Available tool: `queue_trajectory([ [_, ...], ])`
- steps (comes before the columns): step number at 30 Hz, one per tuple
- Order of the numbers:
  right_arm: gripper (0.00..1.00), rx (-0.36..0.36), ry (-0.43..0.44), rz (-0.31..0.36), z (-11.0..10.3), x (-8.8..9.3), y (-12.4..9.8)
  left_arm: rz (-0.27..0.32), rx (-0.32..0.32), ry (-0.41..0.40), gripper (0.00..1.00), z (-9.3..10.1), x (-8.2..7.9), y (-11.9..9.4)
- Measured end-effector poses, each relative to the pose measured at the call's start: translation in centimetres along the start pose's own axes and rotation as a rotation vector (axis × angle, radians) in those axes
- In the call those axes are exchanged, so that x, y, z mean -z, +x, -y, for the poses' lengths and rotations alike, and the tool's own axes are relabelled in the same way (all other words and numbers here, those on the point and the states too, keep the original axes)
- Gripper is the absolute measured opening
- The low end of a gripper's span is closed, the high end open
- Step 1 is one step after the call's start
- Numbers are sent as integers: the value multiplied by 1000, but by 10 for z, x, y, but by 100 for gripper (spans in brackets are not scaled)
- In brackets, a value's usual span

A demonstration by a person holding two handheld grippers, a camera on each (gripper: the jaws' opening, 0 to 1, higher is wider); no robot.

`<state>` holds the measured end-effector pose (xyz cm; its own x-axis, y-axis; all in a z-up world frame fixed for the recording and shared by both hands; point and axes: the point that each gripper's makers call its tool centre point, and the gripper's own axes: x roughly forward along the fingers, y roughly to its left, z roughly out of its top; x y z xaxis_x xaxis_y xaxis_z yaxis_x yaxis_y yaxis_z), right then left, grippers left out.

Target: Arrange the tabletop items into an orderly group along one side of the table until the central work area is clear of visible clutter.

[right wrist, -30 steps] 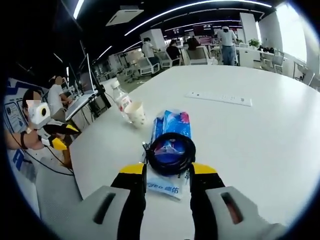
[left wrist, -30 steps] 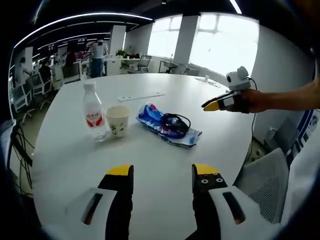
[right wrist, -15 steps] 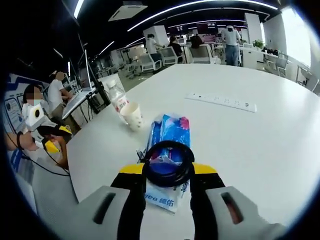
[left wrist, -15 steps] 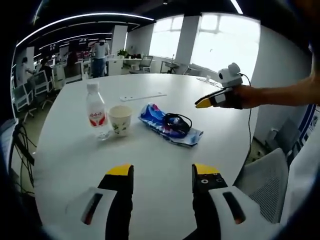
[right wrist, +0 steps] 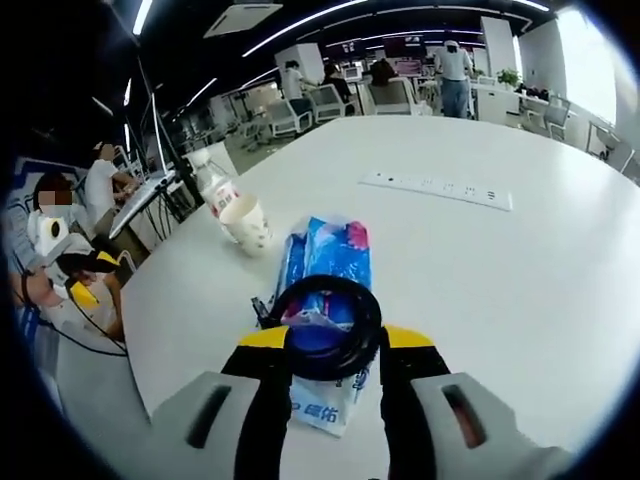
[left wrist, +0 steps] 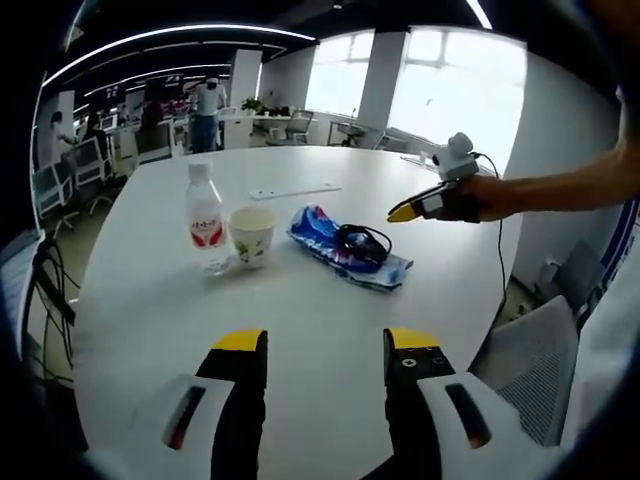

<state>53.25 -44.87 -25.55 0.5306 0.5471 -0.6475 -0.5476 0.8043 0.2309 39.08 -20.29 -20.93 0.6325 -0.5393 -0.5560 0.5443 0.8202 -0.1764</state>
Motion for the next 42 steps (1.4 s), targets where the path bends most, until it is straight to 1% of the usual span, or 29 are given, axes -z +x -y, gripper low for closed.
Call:
queue_trajectory([
  [6, 33, 10, -1, -29, 2, 6, 9, -3, -11, -6, 46, -3, 3, -3],
  [8, 33, 25, -13, -43, 1, 8, 11, -4, -14, -9, 46, -4, 3, -4],
  [12, 33, 46, -9, -60, 5, 14, 17, -7, -21, -11, 46, -6, 5, -6],
  [19, 33, 62, -12, -95, 7, 22, 26, -11, -28, -13, 46, -8, 6, -8],
  [21, 32, 79, -42, -119, 11, 26, 28, -14, -27, -13, 46, -7, 6, -8],
  [23, 32, 75, -43, -128, 11, 29, 31, -17, -26, -10, 46, -6, 7, -7],
  [27, 32, 84, -26, -131, 14, 31, 33, -21, -23, -7, 46, -5, 8, -6],
  [30, 32, 77, -8, -135, 12, 31, 37, -25, -22, -5, 46, -5, 8, -7],
  [35, 28, 85, -13, -165, 12, 33, 43, -28, -22, -2, 46, -5, 8, -7],
  [37, 25, 86, -27, -167, 11, 32, 46, -30, -22, -1, 46, -5, 8, -7],
  [39, 24, 109, -68, -177, 14, 32, 46, -31, -23, 2, 45, -6, 8, -7],
  [42, 23, 109, -69, -181, 14, 33, 48, -31, -22, 2, 45, -6, 8, -7],
])
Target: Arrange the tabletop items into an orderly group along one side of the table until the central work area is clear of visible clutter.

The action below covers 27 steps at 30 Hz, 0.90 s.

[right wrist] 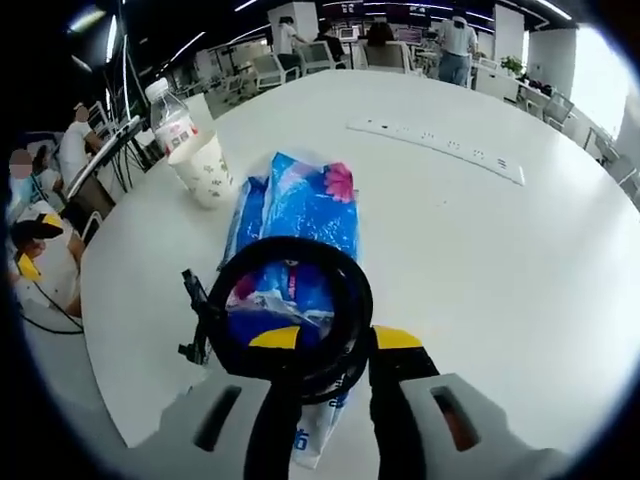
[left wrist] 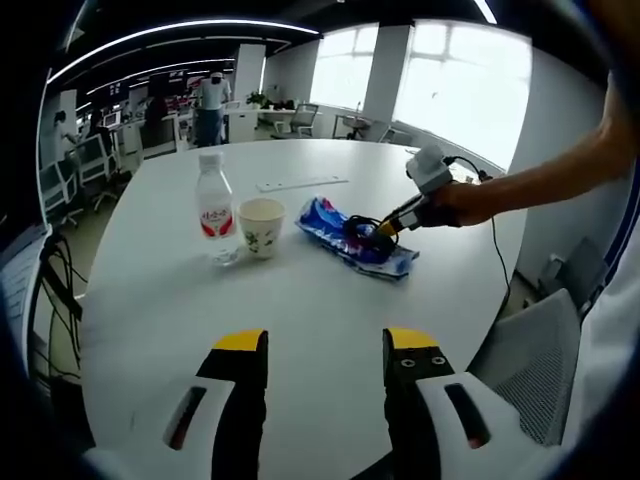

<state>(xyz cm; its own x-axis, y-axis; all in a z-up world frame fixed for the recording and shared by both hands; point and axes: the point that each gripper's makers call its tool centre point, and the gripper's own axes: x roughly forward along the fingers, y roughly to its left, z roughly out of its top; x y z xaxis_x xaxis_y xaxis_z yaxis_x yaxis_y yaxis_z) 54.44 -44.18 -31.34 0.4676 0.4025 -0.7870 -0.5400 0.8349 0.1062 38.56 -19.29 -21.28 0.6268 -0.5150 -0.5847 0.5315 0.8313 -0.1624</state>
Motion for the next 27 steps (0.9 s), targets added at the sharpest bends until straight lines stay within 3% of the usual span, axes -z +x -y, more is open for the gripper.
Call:
queue_trajectory([
  [10, 12, 49, -36, -15, 27, -1, 16, -3, 4, 6, 45, 2, 0, 1],
  [14, 9, 56, 6, -2, 35, -1, 20, -1, 2, 4, 44, 1, -1, 1],
  [27, 5, 51, -11, 46, 22, -10, 6, 4, 2, 3, 44, 2, -1, 1],
])
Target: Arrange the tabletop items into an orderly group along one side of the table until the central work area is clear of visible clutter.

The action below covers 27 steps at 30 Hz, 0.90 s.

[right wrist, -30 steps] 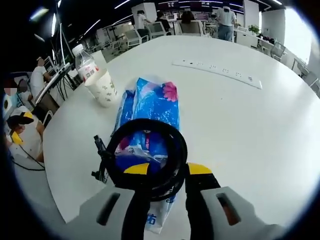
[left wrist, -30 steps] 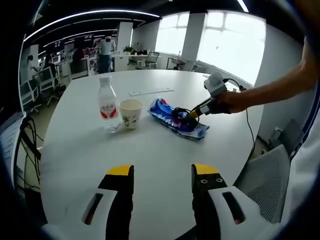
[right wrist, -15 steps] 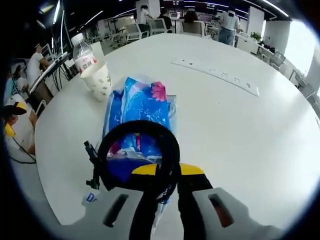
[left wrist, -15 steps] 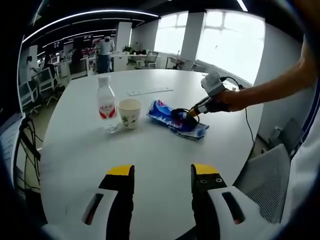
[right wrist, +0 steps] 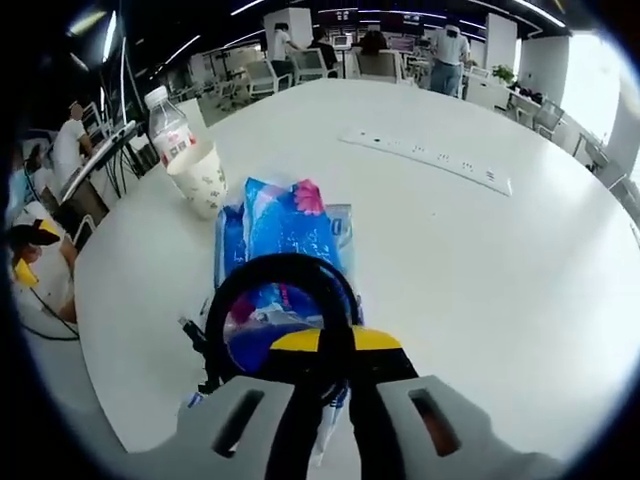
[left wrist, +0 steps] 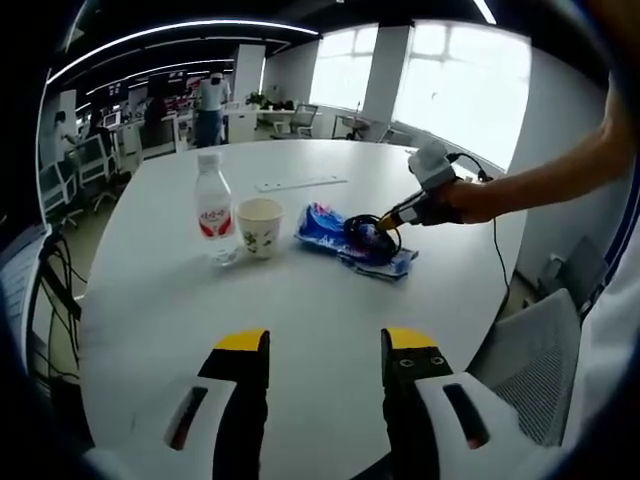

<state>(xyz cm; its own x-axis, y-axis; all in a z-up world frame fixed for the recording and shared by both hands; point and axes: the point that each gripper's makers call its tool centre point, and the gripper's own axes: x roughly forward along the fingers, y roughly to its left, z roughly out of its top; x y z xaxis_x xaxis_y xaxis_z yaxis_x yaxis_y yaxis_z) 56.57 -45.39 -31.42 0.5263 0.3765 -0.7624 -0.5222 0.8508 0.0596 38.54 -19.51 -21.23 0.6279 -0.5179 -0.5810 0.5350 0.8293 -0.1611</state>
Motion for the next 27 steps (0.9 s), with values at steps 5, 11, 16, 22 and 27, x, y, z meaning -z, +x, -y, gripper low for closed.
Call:
queue_trajectory([
  [5, 4, 10, -43, 21, -4, -6, -9, 5, 2, 1, 44, 1, -2, 1],
  [11, 3, 14, -60, 42, 0, -10, -16, 7, 5, 1, 44, 2, -2, 1],
  [16, 3, 18, -77, 65, -6, -17, -25, 9, 8, 2, 44, 3, -2, 2],
  [22, 3, 24, -95, 90, -9, -26, -37, 14, 14, 8, 44, 6, -5, 4],
  [27, 3, 35, -107, 114, -9, -33, -50, 19, 21, 11, 44, 8, -7, 6],
])
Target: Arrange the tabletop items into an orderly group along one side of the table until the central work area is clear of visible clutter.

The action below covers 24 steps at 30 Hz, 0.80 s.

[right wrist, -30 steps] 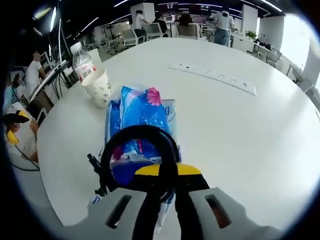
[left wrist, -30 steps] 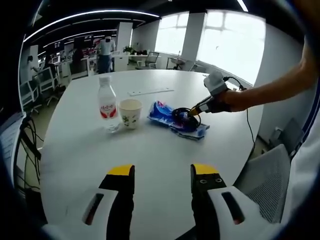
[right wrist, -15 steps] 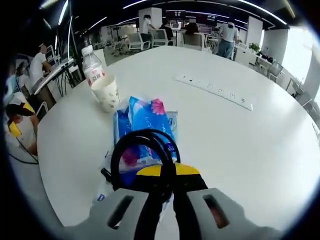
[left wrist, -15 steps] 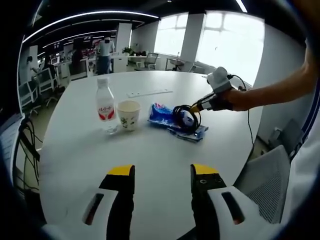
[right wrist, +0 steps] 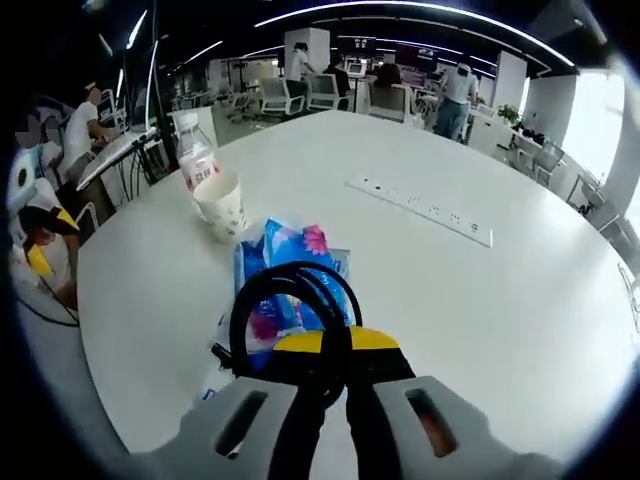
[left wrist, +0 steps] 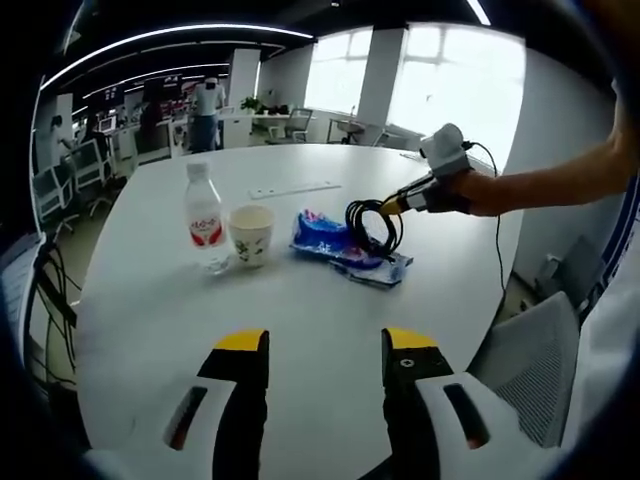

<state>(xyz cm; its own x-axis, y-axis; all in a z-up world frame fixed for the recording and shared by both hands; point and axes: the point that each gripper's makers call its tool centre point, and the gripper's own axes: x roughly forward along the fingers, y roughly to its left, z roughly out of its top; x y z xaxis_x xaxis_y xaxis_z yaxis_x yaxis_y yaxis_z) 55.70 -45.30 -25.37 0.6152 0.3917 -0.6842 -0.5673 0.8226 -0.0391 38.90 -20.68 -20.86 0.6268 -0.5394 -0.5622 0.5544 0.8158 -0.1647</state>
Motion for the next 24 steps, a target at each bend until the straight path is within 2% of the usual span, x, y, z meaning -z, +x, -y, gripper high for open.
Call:
queue_trajectory([
  [12, 3, 37, -4, 30, 11, -7, -30, 6, 14, 13, 44, 6, -4, 2],
  [19, 3, 61, 19, 18, 19, 8, -46, 8, 28, 25, 44, 11, -7, 5],
  [20, 0, 62, 22, 20, 20, 11, -50, 7, 32, 27, 44, 12, -7, 6],
  [24, 0, 79, 68, 16, 29, 23, -57, 5, 42, 34, 44, 16, -8, 8],
])
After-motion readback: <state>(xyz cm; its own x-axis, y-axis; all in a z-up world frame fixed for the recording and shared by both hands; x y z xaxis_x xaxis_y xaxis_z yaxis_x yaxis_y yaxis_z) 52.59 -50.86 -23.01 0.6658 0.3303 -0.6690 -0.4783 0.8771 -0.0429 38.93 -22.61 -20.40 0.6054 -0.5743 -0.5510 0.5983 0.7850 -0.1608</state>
